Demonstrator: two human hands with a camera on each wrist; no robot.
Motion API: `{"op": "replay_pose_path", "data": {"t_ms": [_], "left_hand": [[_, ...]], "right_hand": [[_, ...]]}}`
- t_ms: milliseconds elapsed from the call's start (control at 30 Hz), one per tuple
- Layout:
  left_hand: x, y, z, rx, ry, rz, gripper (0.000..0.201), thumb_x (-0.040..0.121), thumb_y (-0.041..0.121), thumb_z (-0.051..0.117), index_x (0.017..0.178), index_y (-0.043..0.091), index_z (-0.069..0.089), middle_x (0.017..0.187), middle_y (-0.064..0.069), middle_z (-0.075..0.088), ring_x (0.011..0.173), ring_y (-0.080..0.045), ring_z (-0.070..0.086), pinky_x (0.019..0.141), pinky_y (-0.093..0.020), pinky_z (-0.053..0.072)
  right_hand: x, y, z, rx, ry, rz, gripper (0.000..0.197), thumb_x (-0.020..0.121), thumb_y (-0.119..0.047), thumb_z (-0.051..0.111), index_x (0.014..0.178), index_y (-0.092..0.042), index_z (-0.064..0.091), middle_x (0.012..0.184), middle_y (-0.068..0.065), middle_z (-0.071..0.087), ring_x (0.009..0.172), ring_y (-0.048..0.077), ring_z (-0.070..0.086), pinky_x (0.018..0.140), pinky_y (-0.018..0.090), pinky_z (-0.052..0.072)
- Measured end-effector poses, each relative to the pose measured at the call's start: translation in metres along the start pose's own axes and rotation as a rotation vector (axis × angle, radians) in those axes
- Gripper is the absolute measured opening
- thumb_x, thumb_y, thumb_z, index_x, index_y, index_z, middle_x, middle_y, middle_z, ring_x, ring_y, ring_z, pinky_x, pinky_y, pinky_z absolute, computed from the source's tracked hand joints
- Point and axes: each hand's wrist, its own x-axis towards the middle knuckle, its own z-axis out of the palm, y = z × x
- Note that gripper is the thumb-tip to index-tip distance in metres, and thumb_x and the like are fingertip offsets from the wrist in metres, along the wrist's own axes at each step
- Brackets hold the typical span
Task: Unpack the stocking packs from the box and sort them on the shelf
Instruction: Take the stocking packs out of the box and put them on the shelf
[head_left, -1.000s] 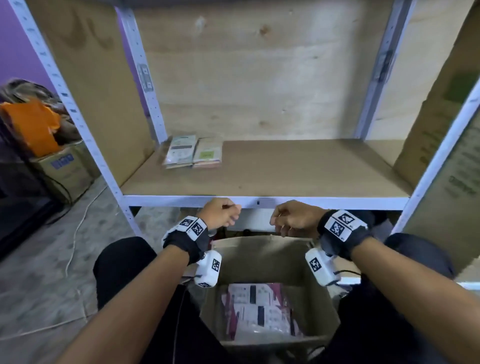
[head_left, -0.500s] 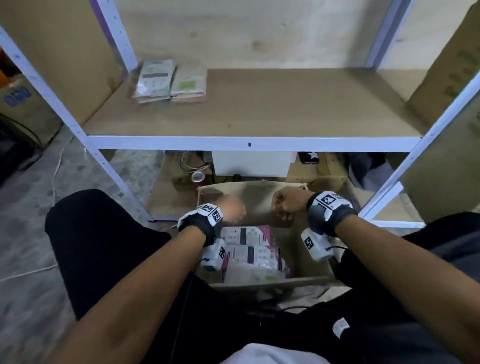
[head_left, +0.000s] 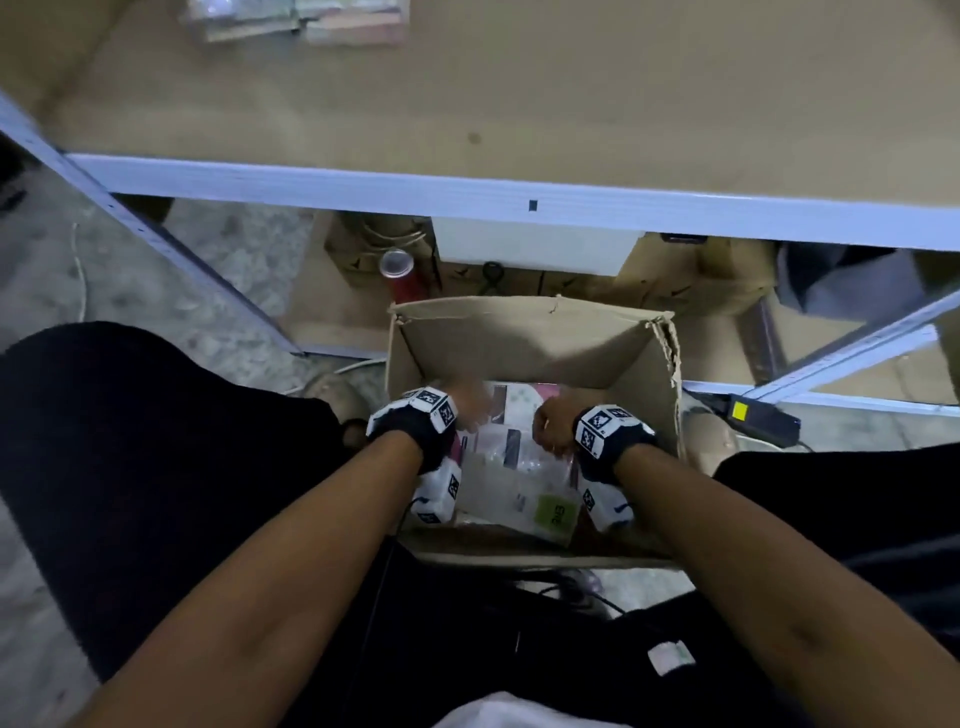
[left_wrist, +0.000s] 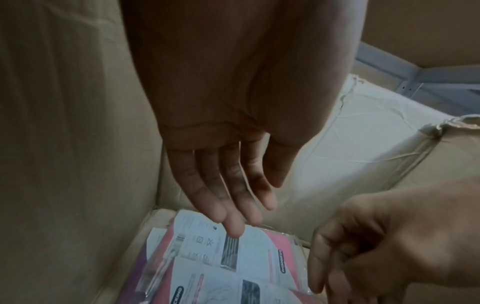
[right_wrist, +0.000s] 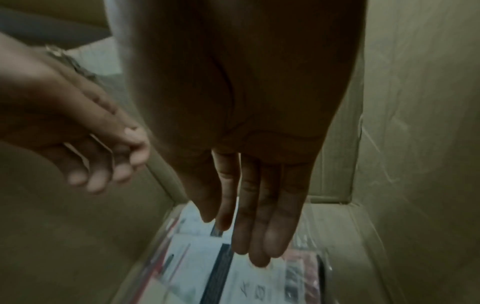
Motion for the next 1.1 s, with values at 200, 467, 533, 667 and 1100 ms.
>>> {"op": "replay_pose_path", "data": {"t_ms": [200, 467, 533, 667, 1100], "left_hand": [[0.013, -0.003, 0.009, -0.04, 0.039, 0.004, 0.022, 0.095, 0.002, 0.052, 0.105, -0.009, 0.069, 0.094, -0.027, 0.071, 0.071, -0.027, 0.06, 0.061, -0.032, 0.05], [0.021, 0.005, 0.011, -0.077, 0.019, 0.02, 0.01, 0.091, 0.01, 0.061, 0.092, 0.007, 0.07, 0.09, -0.013, 0.07, 0.075, -0.026, 0.065, 0.083, -0.038, 0.058], [0.025, 0.001, 0.013, -0.082, 0.019, 0.017, 0.017, 0.091, 0.012, 0.062, 0.099, 0.001, 0.072, 0.091, -0.014, 0.071, 0.076, -0.026, 0.065, 0.081, -0.036, 0.058], [0.027, -0.001, 0.012, -0.083, 0.017, 0.027, 0.022, 0.09, 0.011, 0.06, 0.1, -0.004, 0.072, 0.092, -0.018, 0.072, 0.077, -0.028, 0.066, 0.085, -0.042, 0.059], [0.038, -0.013, 0.01, 0.013, 0.104, 0.008, 0.023, 0.096, 0.01, 0.054, 0.106, 0.002, 0.073, 0.103, -0.016, 0.076, 0.093, -0.03, 0.074, 0.084, -0.037, 0.06]], "right_hand": [[0.025, 0.014, 0.037, -0.208, -0.04, 0.024, 0.034, 0.091, -0.016, 0.061, 0.121, -0.001, 0.063, 0.125, 0.02, 0.062, 0.113, 0.033, 0.063, 0.096, 0.04, 0.052], [0.033, 0.007, 0.072, -0.243, -0.045, -0.064, 0.041, 0.09, -0.01, 0.064, 0.13, -0.004, 0.056, 0.138, 0.017, 0.052, 0.128, 0.031, 0.052, 0.105, 0.038, 0.045], [0.033, 0.005, 0.078, -0.272, -0.049, -0.089, 0.039, 0.091, -0.007, 0.062, 0.129, -0.002, 0.056, 0.136, 0.018, 0.053, 0.126, 0.033, 0.054, 0.102, 0.038, 0.047], [0.035, -0.002, 0.075, -0.284, -0.016, -0.096, 0.032, 0.095, -0.002, 0.051, 0.126, -0.002, 0.06, 0.126, 0.016, 0.062, 0.114, 0.031, 0.062, 0.09, 0.034, 0.05], [0.057, 0.004, 0.04, -0.241, 0.096, -0.008, 0.03, 0.093, -0.004, 0.053, 0.123, -0.005, 0.058, 0.131, 0.018, 0.054, 0.12, 0.036, 0.056, 0.098, 0.043, 0.049]]}}
